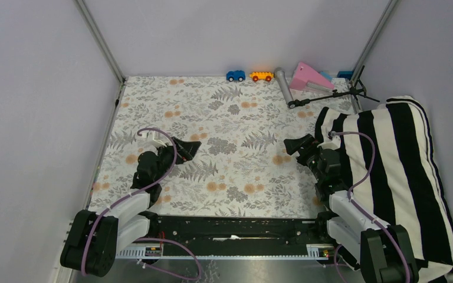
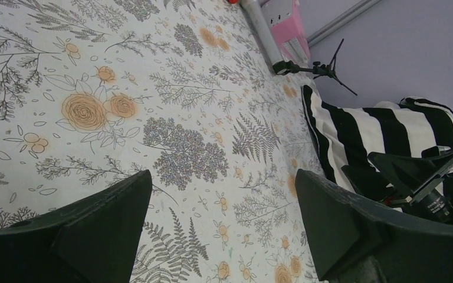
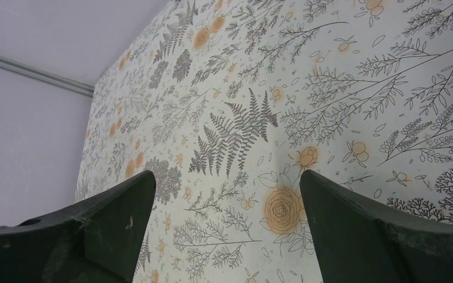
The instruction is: Remove the pillowcase from the pillow
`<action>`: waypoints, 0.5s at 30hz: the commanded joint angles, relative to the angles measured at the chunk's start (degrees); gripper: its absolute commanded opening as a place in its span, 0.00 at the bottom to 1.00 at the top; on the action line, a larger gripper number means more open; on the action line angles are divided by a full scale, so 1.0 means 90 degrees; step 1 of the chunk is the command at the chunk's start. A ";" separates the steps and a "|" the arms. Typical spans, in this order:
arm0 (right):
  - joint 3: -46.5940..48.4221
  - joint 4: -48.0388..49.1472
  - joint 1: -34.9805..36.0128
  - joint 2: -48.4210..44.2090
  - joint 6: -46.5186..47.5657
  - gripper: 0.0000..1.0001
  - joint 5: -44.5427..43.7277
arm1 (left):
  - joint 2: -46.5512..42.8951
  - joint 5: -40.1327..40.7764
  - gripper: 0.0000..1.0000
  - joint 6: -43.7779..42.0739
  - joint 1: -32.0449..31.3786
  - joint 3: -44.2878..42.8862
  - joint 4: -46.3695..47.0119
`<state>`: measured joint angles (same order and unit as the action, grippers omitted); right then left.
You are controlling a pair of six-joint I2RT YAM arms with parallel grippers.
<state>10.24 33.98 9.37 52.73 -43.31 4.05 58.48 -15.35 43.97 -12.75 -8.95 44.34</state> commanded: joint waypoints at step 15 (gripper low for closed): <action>0.1973 -0.2584 0.0040 -0.1135 0.1226 1.00 -0.0931 | -0.0132 -0.0088 0.99 -0.0136 -0.0028 -0.0110 0.0260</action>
<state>19.38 21.28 9.37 46.68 -37.47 1.45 58.85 -15.64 43.55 -12.75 -8.97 43.40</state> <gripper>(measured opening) 0.993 0.989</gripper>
